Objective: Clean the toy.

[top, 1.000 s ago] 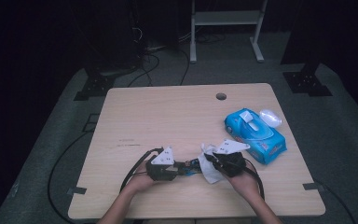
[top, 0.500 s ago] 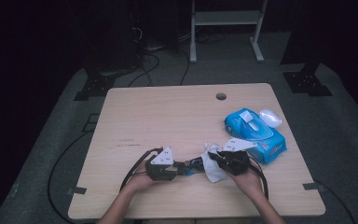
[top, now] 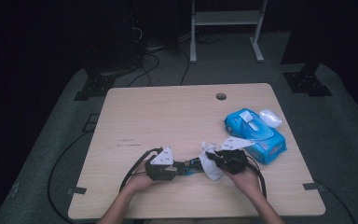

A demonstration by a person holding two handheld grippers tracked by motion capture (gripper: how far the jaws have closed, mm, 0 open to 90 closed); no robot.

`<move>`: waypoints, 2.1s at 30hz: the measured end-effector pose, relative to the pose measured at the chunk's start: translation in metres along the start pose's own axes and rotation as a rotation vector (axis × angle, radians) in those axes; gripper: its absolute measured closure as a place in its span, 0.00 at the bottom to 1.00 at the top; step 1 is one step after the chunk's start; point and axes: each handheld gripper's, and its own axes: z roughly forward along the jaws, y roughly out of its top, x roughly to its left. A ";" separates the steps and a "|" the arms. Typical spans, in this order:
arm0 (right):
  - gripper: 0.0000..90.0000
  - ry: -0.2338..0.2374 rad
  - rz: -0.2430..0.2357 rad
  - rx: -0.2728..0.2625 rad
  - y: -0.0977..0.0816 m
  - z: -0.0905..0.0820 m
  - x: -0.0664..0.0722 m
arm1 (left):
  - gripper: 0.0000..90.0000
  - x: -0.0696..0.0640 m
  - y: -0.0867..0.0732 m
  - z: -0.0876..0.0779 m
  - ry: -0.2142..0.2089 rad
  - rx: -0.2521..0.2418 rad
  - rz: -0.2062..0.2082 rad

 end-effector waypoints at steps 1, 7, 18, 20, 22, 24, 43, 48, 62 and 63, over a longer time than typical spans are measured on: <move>0.95 0.004 -0.015 0.002 0.001 0.002 0.002 | 0.78 0.000 0.000 0.000 0.000 0.002 -0.001; 0.95 -0.040 0.009 0.005 -0.003 -0.006 -0.011 | 0.78 0.001 0.000 -0.001 0.000 0.002 -0.004; 0.95 -0.017 -0.024 0.016 0.004 0.003 0.001 | 0.78 0.000 -0.001 0.000 -0.003 -0.003 -0.011; 0.95 -0.044 -0.012 0.013 0.001 -0.002 -0.007 | 0.78 0.000 0.000 -0.001 -0.002 -0.001 -0.007; 0.95 -0.067 0.022 0.013 -0.003 -0.009 -0.017 | 0.78 0.001 -0.001 -0.001 -0.004 -0.002 -0.007; 0.95 -0.086 0.060 0.014 -0.006 -0.015 -0.025 | 0.78 0.001 -0.001 -0.001 -0.005 -0.002 -0.007; 0.95 -0.057 -0.017 0.035 -0.002 -0.011 -0.013 | 0.78 0.002 -0.002 -0.004 0.011 0.007 0.002; 0.95 -0.075 0.007 0.043 -0.003 -0.016 -0.020 | 0.78 0.002 -0.002 -0.003 0.009 0.005 0.004; 0.95 -0.031 -0.006 0.030 0.003 -0.012 -0.011 | 0.78 0.002 -0.001 -0.003 0.004 0.002 0.003; 0.95 -0.018 -0.017 0.032 0.004 -0.009 -0.008 | 0.78 0.002 -0.001 -0.003 0.004 0.003 0.005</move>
